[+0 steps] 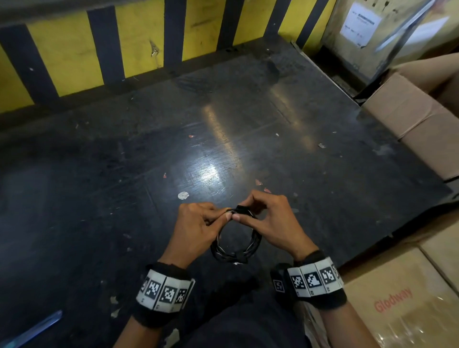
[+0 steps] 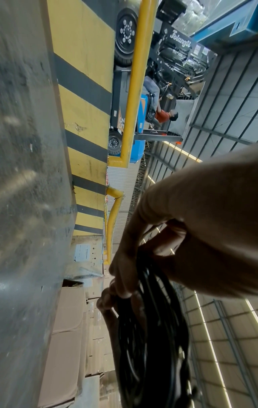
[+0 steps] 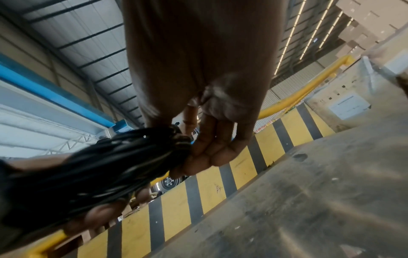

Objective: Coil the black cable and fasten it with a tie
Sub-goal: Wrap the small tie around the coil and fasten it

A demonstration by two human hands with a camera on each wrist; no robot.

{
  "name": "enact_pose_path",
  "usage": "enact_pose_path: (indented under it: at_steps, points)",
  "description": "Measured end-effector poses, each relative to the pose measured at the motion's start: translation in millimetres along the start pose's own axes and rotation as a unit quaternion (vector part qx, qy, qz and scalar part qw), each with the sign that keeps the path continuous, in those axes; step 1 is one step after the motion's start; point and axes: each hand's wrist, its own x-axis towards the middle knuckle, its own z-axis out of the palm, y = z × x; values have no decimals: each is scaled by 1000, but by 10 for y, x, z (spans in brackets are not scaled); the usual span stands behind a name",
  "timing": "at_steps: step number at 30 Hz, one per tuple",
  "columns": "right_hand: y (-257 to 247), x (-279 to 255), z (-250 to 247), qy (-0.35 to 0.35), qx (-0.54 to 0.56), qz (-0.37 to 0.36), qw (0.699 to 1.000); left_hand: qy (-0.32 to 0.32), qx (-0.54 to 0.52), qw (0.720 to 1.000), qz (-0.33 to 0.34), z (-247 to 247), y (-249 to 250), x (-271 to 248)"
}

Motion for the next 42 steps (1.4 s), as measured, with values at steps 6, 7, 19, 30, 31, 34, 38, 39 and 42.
enact_pose_path:
  at_steps: [6, 7, 19, 30, 31, 34, 38, 39, 42]
  points:
    - [81, 9, -80, -37, -131, -71, 988, -101, -50, 991, -72, -9, -82, 60]
    - [78, 9, -85, -39, -137, -83, 986, -118, -68, 987, -90, -14, -107, 73]
    - [169, -2, -15, -59, 51, 43, 996, -159, -112, 976, -101, 22, -178, 39]
    - [311, 204, 98, -13, -63, 124, 990, -137, -74, 952, -265, -43, -470, -94]
    - [337, 218, 138, 7, -69, 127, 989, -139, -55, 944, -293, -49, -489, -111]
    - [408, 238, 273, 66, -55, 132, 987, -148, 5, 923, -354, -11, -604, -172]
    - [531, 282, 394, 89, 24, 173, 981, -183, -16, 892, -413, 99, -765, -211]
    - [583, 293, 424, 89, 38, 184, 978, -189, -48, 887, -418, 123, -792, -225]
    - [700, 341, 515, 70, 48, 212, 974, -143, -124, 897, -399, 148, -823, -254]
